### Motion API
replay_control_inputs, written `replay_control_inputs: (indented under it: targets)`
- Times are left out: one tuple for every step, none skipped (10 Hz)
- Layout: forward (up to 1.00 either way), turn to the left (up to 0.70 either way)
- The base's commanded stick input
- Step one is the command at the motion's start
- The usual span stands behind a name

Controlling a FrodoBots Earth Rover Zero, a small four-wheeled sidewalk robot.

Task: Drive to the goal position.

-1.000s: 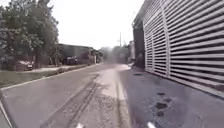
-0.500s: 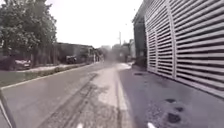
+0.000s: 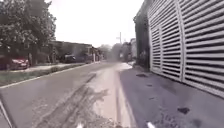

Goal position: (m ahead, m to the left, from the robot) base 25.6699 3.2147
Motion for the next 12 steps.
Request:
replay_control_inputs:
  targets:
    - [0.70,0.01]
    - [0.70,0.01]
    - [0.70,0.01]
    - [0.70,0.01]
    - [0.70,0.01]
    - [0.70,0.01]
    - [0.70,0.01]
    - [0.70,0.00]
    - [0.70,-0.06]
    - [0.70,-0.10]
    - [0.70,-0.09]
    - [0.70,-0.02]
